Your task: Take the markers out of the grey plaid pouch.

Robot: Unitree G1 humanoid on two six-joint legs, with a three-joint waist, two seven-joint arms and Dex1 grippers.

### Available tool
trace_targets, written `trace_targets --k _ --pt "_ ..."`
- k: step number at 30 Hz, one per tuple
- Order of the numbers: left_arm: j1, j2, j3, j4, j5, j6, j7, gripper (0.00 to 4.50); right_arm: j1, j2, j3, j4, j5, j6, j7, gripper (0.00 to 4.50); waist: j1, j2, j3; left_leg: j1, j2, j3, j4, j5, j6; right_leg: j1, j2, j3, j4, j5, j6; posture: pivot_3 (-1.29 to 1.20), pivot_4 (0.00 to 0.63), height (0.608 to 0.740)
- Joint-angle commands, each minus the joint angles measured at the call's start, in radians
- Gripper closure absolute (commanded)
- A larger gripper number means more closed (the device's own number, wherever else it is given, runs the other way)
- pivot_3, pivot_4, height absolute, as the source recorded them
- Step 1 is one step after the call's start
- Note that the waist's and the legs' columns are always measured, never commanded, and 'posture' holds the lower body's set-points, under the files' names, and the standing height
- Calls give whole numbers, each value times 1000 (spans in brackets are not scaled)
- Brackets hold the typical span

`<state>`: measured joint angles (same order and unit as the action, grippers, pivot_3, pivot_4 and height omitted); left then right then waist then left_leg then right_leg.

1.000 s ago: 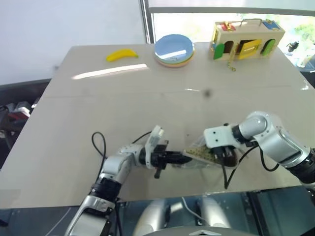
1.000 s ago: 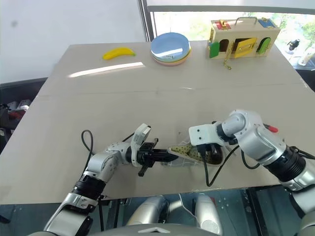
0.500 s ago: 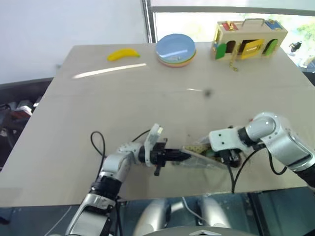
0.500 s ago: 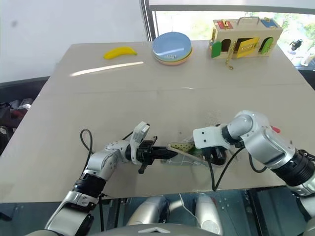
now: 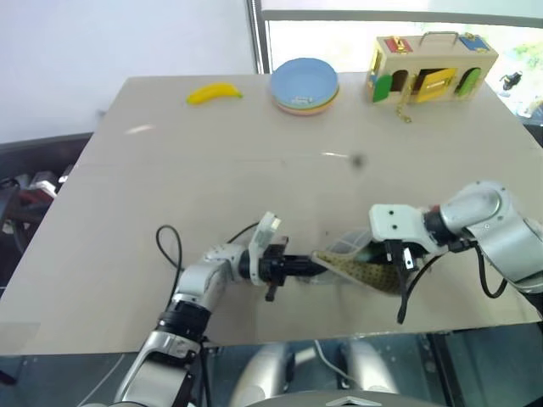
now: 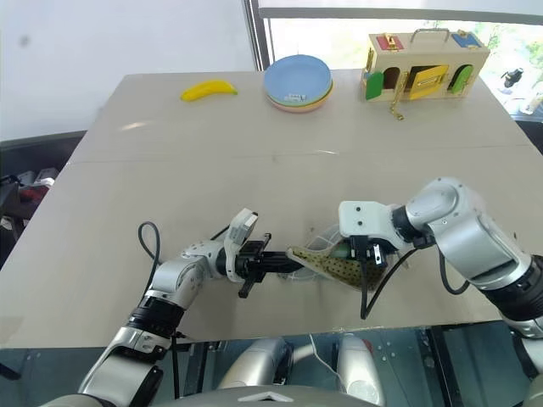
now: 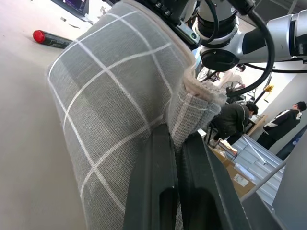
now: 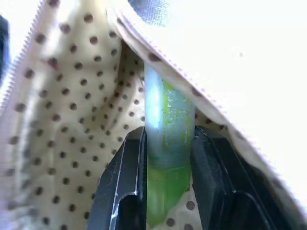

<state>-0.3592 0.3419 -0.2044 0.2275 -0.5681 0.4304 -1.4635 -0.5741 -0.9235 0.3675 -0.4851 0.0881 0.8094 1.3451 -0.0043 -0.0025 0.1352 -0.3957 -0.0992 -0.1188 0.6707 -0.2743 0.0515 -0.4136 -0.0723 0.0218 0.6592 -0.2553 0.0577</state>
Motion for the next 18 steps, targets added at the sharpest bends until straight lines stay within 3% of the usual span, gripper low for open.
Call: trace_targets --k 1,9,18 --pt "-2 1 4 5 14 -7 1 4500 28 -28 -108 -52 75 -38 -3 3687 1 0 0 0 0 0 0 0 0 0 0 0 0 0 0 0 150 740" --pt "-19 -2 20 19 6 2 6 4500 120 -149 -103 -43 77 -154 14 3687 5 0 0 0 0 0 0 0 0 0 0 0 0 0 0 0 150 740" --pt "-16 -9 19 20 8 -4 9 4500 100 -138 -88 -32 100 -143 -28 3687 8 0 0 0 0 0 0 0 0 0 0 0 0 0 0 0 150 740"
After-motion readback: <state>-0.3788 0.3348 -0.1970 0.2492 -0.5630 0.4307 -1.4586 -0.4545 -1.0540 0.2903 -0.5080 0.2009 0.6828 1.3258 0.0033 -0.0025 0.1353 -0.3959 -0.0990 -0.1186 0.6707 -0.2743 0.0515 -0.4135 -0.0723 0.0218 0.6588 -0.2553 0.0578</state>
